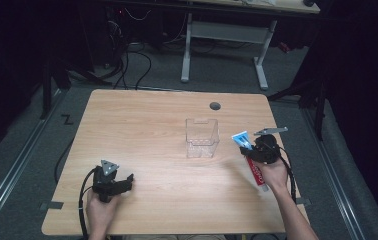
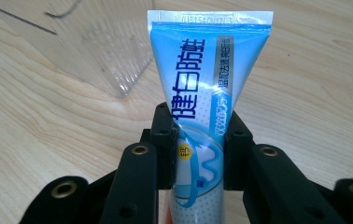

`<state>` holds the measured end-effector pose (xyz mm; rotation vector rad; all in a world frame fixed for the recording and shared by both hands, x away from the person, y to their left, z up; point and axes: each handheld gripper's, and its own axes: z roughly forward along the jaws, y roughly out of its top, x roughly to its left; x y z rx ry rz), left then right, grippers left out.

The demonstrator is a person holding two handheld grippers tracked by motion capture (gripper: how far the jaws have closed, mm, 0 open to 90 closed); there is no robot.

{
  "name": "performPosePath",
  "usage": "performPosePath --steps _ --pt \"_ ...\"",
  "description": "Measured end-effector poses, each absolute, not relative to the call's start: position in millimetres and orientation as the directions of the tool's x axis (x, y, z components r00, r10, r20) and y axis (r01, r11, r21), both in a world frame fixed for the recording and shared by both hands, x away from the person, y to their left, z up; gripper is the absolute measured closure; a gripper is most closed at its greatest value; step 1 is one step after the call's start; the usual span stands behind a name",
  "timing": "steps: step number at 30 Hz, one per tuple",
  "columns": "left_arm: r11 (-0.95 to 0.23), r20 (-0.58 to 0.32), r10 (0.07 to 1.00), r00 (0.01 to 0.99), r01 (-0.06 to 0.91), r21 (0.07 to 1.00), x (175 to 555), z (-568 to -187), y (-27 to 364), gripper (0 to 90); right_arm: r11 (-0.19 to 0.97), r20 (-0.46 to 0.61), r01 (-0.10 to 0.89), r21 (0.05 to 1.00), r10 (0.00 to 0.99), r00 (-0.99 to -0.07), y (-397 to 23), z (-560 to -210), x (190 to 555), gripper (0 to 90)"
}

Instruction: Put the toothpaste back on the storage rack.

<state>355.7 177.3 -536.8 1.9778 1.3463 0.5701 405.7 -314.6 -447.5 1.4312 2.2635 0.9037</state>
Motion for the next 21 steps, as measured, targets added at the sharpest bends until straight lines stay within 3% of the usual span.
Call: performPosePath --steps 21 --pt "-0.245 -0.014 0.928 0.373 0.635 0.732 355.7 -536.9 177.3 20.1 0.309 0.083 0.627 0.715 0.853 -0.516 -298.7 -431.0 396.9 72.2"
